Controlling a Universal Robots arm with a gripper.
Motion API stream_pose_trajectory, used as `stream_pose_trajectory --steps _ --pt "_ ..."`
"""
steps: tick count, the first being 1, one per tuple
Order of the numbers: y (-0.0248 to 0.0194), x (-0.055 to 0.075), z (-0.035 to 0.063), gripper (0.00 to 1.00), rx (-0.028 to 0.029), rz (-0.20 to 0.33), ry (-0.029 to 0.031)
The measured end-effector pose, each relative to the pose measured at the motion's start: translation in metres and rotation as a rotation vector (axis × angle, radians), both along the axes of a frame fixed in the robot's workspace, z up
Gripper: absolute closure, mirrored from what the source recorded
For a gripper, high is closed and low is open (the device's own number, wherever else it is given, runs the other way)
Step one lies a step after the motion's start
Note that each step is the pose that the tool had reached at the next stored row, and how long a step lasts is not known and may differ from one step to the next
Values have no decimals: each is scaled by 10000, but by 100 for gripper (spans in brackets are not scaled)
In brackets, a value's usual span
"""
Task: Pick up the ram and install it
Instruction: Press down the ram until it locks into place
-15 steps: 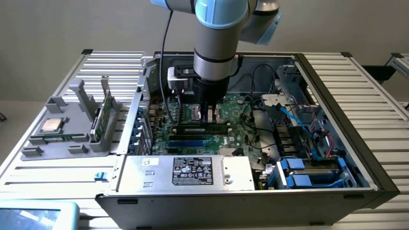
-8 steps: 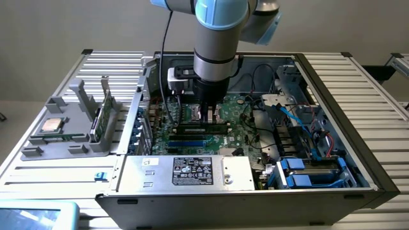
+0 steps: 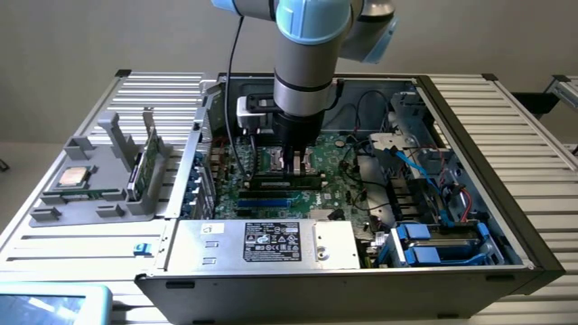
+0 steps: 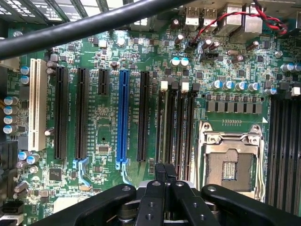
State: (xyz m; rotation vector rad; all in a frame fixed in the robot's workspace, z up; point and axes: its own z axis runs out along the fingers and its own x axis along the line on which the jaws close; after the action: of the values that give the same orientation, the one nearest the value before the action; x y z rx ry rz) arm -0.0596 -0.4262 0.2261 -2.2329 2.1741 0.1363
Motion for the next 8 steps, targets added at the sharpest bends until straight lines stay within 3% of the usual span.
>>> stream_pose_trajectory --steps 5,8 --pt "-15 0 -23 91 110 1 -5" --pt "-24 -1 -24 91 135 0 -4"
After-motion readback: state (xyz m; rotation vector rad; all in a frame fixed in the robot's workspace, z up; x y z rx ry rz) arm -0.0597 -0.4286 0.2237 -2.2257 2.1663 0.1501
